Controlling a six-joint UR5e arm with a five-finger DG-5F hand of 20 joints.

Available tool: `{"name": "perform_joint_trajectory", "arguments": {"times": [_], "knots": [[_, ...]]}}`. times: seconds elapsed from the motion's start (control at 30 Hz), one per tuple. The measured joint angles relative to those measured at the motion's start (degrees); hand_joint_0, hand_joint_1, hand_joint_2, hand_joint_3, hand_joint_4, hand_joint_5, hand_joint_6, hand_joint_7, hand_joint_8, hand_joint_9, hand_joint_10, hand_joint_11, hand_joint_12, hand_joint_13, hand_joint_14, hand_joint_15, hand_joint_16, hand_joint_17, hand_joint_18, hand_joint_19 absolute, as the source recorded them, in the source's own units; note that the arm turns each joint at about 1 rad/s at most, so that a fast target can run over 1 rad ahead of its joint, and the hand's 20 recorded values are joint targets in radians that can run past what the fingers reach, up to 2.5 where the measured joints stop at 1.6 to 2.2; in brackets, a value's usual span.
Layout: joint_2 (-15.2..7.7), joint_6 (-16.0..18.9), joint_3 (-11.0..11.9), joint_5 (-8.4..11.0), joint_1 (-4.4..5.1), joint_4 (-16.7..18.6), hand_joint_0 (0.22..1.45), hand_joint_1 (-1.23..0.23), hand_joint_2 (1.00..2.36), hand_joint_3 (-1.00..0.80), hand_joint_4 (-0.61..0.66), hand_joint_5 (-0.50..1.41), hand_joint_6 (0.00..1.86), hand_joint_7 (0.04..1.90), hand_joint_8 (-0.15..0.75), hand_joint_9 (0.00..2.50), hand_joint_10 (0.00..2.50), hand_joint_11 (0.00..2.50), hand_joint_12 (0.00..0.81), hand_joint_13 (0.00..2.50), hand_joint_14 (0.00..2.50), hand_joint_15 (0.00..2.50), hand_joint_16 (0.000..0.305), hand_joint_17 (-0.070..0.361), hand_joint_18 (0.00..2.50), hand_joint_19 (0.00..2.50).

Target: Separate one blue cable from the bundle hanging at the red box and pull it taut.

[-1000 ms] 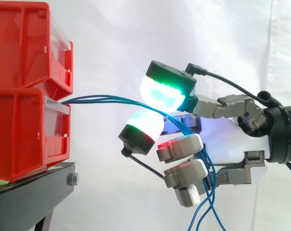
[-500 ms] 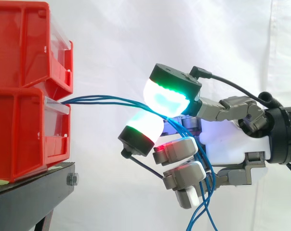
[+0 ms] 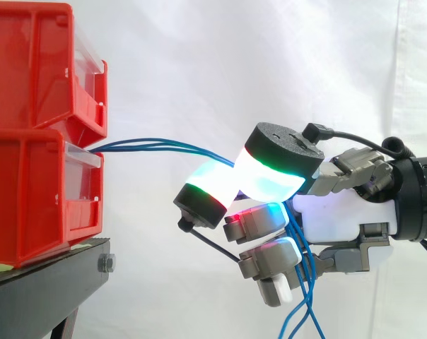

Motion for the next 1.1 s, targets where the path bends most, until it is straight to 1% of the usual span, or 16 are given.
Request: {"name": "perform_joint_trajectory", "arguments": {"times": [0.07, 0.13, 0.23, 0.3, 0.33, 0.4, 0.43, 0.5, 0.57, 0.63, 0.7, 0.83, 0.87, 0.93, 0.97, 1.1], "knots": [[0.0, 0.0, 0.0, 0.0, 0.0, 0.0, 0.58, -1.07, 1.0, -0.5, -0.1, -0.16, 0.92, 1.06, 0.218, 1.12, 0.0, 1.59, 0.327, 1.11, 0.02, 1.37, 0.047, 0.105, 0.95, 0.81], [0.0, 0.0, 0.0, 0.0, -0.01, 0.0, 0.53, -1.01, 1.0, -0.5, -0.09, -0.16, 0.92, 1.05, 0.234, 1.13, 0.01, 1.59, 0.338, 1.13, 0.02, 1.36, 0.049, 0.11, 0.96, 0.82], [0.0, 0.0, 0.0, 0.0, 0.01, 0.0, 0.47, -0.86, 1.0, -0.5, -0.03, -0.16, 0.91, 0.96, 0.267, 1.16, 0.1, 1.52, 0.37, 1.16, 0.02, 1.35, 0.053, 0.119, 1.0, 0.81], [0.0, 0.0, 0.0, 0.0, 0.0, 0.0, 0.46, -0.76, 1.0, -0.5, 0.0, -0.15, 0.9, 0.96, 0.284, 1.17, 0.15, 1.47, 0.379, 1.18, 0.02, 1.35, 0.055, 0.123, 1.02, 0.8], [0.0, 0.0, 0.0, 0.0, 0.0, 0.0, 0.46, -0.76, 1.0, -0.5, 0.0, -0.15, 0.89, 0.97, 0.285, 1.18, 0.15, 1.49, 0.382, 1.18, 0.02, 1.35, 0.055, 0.123, 1.02, 0.8], [0.0, 0.0, 0.0, 0.0, 0.01, 0.0, 0.46, -0.66, 1.0, -0.5, 0.01, -0.14, 0.88, 1.0, 0.285, 1.2, 0.14, 1.49, 0.38, 1.19, 0.02, 1.35, 0.055, 0.123, 1.03, 0.81], [0.0, 0.0, 0.0, 0.0, 0.01, 0.0, 0.47, -0.65, 1.0, -0.5, 0.01, -0.14, 0.88, 1.0, 0.288, 1.21, 0.12, 1.5, 0.38, 1.19, 0.02, 1.35, 0.054, 0.121, 1.03, 0.82], [0.0, 0.0, 0.0, 0.0, 0.02, 0.0, 0.49, -0.6, 1.0, -0.5, 0.0, -0.14, 0.88, 1.03, 0.271, 1.22, 0.07, 1.54, 0.358, 1.19, 0.02, 1.36, 0.052, 0.117, 1.02, 0.83], [0.01, 0.0, 0.0, 0.0, 0.03, 0.0, 0.56, -0.56, 1.0, -0.5, -0.03, -0.13, 0.88, 1.1, 0.246, 1.24, 0.0, 1.6, 0.332, 1.18, 0.02, 1.37, 0.047, 0.106, 0.99, 0.87], [0.0, 0.0, 0.0, 0.0, 0.03, 0.0, 0.59, -0.57, 1.0, -0.5, -0.06, -0.13, 0.89, 1.11, 0.232, 1.26, 0.0, 1.6, 0.322, 1.18, 0.02, 1.38, 0.045, 0.102, 0.99, 0.88], [0.0, 0.0, 0.0, 0.0, 0.01, 0.03, 0.61, -0.63, 1.0, -0.49, -0.07, -0.13, 0.89, 1.13, 0.235, 1.27, 0.0, 1.62, 0.318, 1.19, 0.02, 1.39, 0.045, 0.102, 0.99, 0.88], [0.0, 0.0, 0.0, 0.0, 0.03, 0.07, 0.61, -0.77, 1.01, -0.31, -0.05, -0.12, 0.9, 1.18, 0.239, 1.27, 0.0, 1.62, 0.331, 1.2, 0.02, 1.38, 0.046, 0.104, 1.01, 0.87], [0.0, 0.0, 0.0, 0.0, 0.04, 0.08, 0.63, -0.83, 1.01, -0.25, -0.06, -0.13, 0.91, 1.17, 0.239, 1.28, 0.0, 1.62, 0.333, 1.2, 0.02, 1.38, 0.047, 0.106, 1.02, 0.87], [0.0, 0.0, 0.0, 0.0, 0.04, 0.08, 0.65, -0.88, 1.02, -0.21, -0.09, -0.13, 0.91, 1.23, 0.232, 1.26, 0.0, 1.64, 0.323, 1.19, 0.02, 1.39, 0.046, 0.103, 1.0, 0.88], [0.0, 0.0, 0.0, 0.0, 0.04, 0.09, 0.66, -0.89, 1.02, -0.21, -0.11, -0.13, 0.91, 1.25, 0.225, 1.25, 0.0, 1.63, 0.325, 1.19, 0.02, 1.38, 0.045, 0.102, 1.0, 0.88], [0.0, 0.0, -0.03, 0.0, 0.06, 0.09, 0.73, -0.94, 1.01, -0.34, -0.17, -0.14, 0.93, 1.17, 0.222, 1.23, 0.0, 1.63, 0.319, 1.19, 0.02, 1.39, 0.045, 0.102, 1.0, 0.85]]}}
